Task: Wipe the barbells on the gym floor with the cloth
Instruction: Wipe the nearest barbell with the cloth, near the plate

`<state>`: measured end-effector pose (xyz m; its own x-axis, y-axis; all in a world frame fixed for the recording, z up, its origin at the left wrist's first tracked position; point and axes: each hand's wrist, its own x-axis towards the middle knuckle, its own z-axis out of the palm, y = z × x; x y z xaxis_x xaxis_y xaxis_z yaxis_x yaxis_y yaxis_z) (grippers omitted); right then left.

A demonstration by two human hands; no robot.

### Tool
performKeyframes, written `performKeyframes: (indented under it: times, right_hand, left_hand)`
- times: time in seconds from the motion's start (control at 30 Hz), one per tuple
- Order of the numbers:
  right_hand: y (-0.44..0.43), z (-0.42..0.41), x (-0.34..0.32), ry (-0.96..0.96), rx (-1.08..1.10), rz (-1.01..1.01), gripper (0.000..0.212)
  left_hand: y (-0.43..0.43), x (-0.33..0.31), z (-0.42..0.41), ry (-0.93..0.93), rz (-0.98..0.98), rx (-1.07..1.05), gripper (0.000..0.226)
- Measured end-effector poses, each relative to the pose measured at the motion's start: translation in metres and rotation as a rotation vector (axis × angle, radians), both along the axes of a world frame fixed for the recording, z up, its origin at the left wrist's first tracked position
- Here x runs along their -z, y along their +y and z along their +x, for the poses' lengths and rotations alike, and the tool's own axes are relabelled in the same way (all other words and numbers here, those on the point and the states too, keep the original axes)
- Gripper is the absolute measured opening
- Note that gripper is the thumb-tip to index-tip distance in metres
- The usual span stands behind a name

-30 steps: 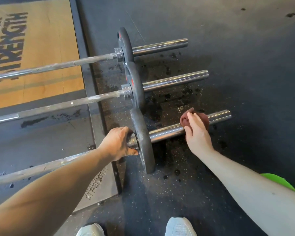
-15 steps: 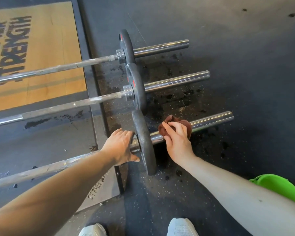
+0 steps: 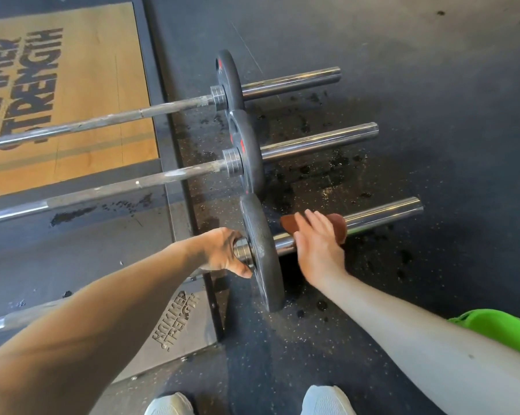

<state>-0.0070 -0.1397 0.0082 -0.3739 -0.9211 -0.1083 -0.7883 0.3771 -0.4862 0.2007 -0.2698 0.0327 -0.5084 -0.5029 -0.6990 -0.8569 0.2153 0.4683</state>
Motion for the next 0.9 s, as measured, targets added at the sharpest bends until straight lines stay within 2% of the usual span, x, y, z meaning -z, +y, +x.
performKeyframes:
  times: [0.1,0.2,0.27,0.3,0.4,0.5,0.6,0.67,0.8,0.83,0.9]
  right_hand:
    - [0.005,0.024,0.010,-0.023,-0.193,-0.028,0.060]
    - [0.015,-0.003,0.011,-0.062,-0.350,-0.122,0.062]
    - [0.022,-0.039,0.015,-0.008,-0.286,-0.197,0.061]
    - [0.025,-0.058,0.015,0.030,-0.199,-0.172,0.064]
    - [0.031,-0.086,0.009,0.108,0.046,-0.033,0.084]
    - [0.030,-0.061,0.009,0.065,0.086,-0.087,0.085]
    - [0.032,-0.006,0.016,-0.031,-0.054,-0.117,0.088]
    - [0.033,0.018,0.019,-0.020,-0.215,-0.097,0.089]
    - [0.032,-0.019,0.017,0.081,-0.419,-0.119,0.092]
    - [0.033,-0.038,0.016,0.105,-0.392,-0.146,0.091]
    - [0.034,-0.080,0.012,0.147,-0.173,-0.111,0.087]
  left_hand:
    - [0.005,0.001,0.003,0.048,-0.013,-0.014,0.098]
    - [0.012,0.003,0.012,0.069,-0.301,0.135,0.102]
    - [0.015,0.012,0.020,0.125,-0.542,0.239,0.105]
    - [0.018,0.018,0.024,0.164,-0.613,0.261,0.106]
    - [0.022,0.036,0.033,0.241,-0.753,0.308,0.108]
    - [0.025,0.052,0.038,0.323,-0.845,0.343,0.098]
    - [0.025,0.056,0.036,0.344,-0.901,0.359,0.089]
    - [0.023,0.057,0.034,0.374,-0.900,0.340,0.080]
    - [0.018,0.054,0.032,0.415,-0.729,0.244,0.071]
    - [0.017,0.053,0.033,0.431,-0.687,0.207,0.070]
    - [0.019,0.050,0.033,0.459,-0.613,0.133,0.070]
